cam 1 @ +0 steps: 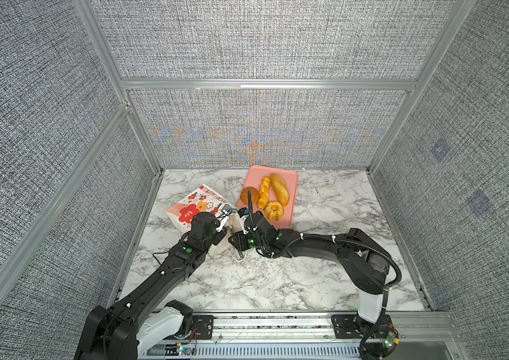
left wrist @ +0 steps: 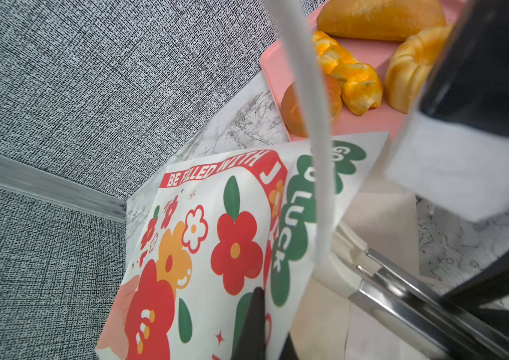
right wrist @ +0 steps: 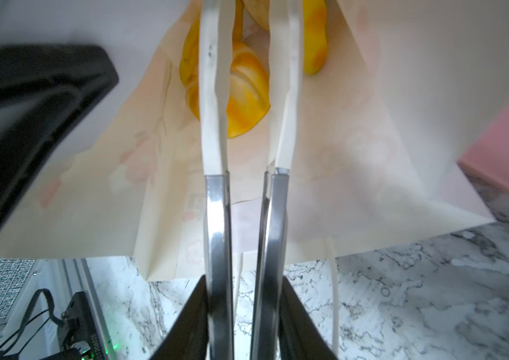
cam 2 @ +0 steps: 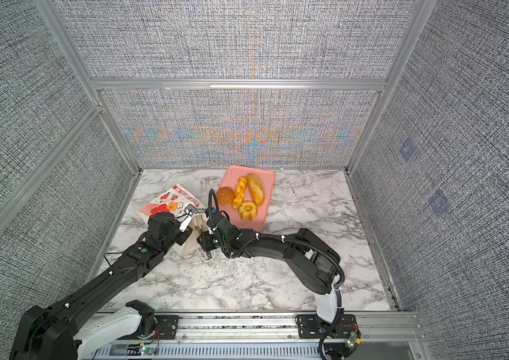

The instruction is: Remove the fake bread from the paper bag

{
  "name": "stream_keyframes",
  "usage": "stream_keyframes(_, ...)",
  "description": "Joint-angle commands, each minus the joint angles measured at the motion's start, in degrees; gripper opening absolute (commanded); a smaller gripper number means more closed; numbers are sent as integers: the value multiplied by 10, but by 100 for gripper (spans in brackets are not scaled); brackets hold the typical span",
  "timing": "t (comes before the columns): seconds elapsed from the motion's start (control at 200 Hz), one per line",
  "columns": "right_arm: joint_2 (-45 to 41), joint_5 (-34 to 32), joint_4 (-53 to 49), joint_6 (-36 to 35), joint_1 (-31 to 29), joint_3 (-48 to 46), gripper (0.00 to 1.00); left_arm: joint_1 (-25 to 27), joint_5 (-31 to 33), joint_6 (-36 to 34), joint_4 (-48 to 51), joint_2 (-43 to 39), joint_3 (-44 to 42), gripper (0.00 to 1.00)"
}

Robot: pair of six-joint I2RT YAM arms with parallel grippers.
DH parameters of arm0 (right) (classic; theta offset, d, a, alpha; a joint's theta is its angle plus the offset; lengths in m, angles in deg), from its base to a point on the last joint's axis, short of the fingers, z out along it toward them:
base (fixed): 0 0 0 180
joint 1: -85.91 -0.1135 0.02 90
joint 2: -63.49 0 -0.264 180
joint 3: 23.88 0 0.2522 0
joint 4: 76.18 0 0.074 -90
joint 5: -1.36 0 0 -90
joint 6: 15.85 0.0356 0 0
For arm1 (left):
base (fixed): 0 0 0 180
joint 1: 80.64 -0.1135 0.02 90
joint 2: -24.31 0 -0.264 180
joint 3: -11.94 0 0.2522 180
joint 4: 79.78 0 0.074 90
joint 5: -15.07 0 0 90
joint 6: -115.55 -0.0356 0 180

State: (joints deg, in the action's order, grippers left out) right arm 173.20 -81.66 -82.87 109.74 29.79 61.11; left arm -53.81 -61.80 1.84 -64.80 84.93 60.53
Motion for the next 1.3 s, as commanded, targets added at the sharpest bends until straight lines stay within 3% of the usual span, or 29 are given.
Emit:
stream_keyframes(0.0,0,40,-19,23,0,5,35,-2,-7,8,0,-1,-4,0)
stream_keyframes(0.175,9,102,-5,32,4,5,34,-2,-16,8,-6,-2,-13,0)
stream_keyframes(0.44,53,44,167,109,17,-47,32,-2,-48,27,-16,-10,-33,0)
stream_keyframes(0.63,105,53,121,109,18,43,28,-2,-63,33,-12,-18,-42,0)
stream_keyframes(0.75,141,101,63,76,18,109,28,-1,-75,34,-10,-23,-43,0)
stream_keyframes(0.89,153,113,72,84,17,97,29,-2,-85,37,-15,-25,-49,0)
stream_keyframes(1.296,106,68,59,34,1,10,54,-1,-99,40,-19,-31,-52,0)
